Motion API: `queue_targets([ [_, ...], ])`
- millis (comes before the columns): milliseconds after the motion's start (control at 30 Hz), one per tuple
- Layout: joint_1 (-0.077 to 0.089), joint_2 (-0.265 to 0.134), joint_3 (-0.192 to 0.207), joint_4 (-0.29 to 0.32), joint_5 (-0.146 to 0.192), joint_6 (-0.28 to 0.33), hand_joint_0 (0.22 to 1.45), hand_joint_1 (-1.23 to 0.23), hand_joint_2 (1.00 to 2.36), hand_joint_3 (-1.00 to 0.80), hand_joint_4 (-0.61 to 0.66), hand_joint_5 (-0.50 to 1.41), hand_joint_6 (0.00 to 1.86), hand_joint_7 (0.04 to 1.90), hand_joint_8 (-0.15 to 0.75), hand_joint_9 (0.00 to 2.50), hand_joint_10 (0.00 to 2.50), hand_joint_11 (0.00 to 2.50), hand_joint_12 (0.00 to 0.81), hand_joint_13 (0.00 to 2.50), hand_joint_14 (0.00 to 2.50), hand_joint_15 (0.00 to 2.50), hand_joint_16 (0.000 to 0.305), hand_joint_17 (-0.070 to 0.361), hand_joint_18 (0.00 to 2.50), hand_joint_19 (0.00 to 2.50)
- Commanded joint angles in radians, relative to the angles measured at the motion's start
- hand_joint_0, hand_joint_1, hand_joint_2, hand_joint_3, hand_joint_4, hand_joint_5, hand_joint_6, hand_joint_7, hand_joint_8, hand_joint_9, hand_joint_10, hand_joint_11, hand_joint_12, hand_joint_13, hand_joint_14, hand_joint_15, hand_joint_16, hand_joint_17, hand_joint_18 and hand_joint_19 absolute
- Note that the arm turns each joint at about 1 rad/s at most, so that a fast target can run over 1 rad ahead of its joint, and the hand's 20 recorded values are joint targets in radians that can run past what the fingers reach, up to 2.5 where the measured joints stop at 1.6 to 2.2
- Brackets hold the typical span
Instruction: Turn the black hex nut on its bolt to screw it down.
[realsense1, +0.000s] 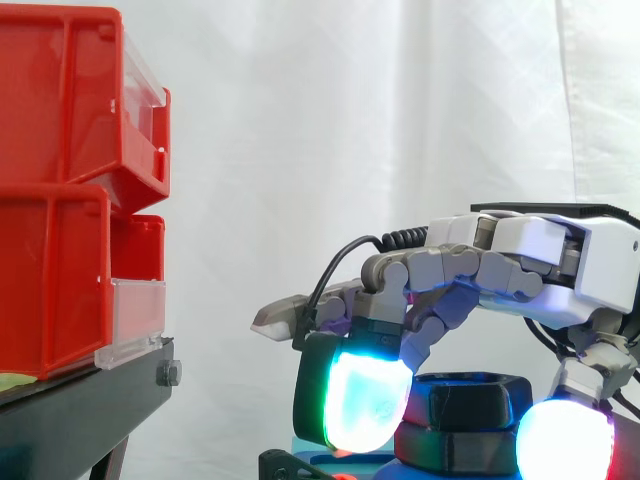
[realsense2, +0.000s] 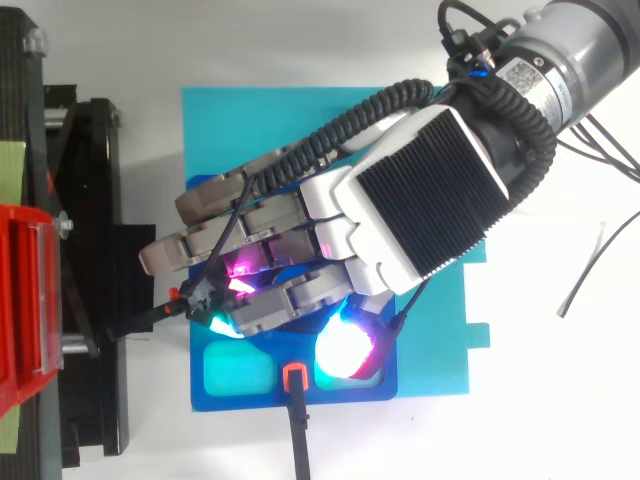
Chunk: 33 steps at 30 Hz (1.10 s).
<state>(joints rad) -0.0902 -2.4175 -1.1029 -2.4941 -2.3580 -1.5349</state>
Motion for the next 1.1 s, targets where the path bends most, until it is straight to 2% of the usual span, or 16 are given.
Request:
queue_targets([
  [0, 0.0, 0.0, 0.0, 0.0, 0.0, -0.001, 0.57, -0.47, 1.0, -0.5, 0.28, -0.05, 0.51, 1.32, 0.298, 0.94, 0.01, 0.29, 0.338, 0.46, 0.0, 0.0, 0.048, 0.107, 0.57, 0.34],
  [367, -0.002, 0.0, 0.0, 0.004, -0.001, -0.001, 0.61, -0.48, 1.0, -0.5, 0.26, -0.05, 0.58, 1.26, 0.293, 0.96, 0.01, 0.29, 0.331, 0.47, 0.0, 0.0, 0.046, 0.103, 0.57, 0.33],
  [733, -0.002, 0.0, 0.0, 0.0, -0.003, -0.001, 0.64, -0.52, 1.01, -0.41, 0.26, -0.05, 0.59, 1.28, 0.292, 0.96, 0.01, 0.29, 0.33, 0.47, 0.0, 0.0, 0.046, 0.103, 0.57, 0.33],
  [1000, 0.0, 0.0, 0.0, 0.003, 0.0, -0.001, 0.63, -0.52, 1.01, -0.34, 0.27, -0.08, 0.7, 1.07, 0.298, 0.96, 0.01, 0.32, 0.332, 0.47, 0.0, 0.0, 0.046, 0.103, 0.59, 0.34],
  [1067, 0.003, 0.0, 0.0, 0.0, 0.0, -0.001, 0.63, -0.52, 1.01, -0.34, 0.27, -0.08, 0.71, 1.07, 0.299, 0.97, 0.01, 0.32, 0.33, 0.48, 0.0, 0.0, 0.046, 0.103, 0.59, 0.34],
])
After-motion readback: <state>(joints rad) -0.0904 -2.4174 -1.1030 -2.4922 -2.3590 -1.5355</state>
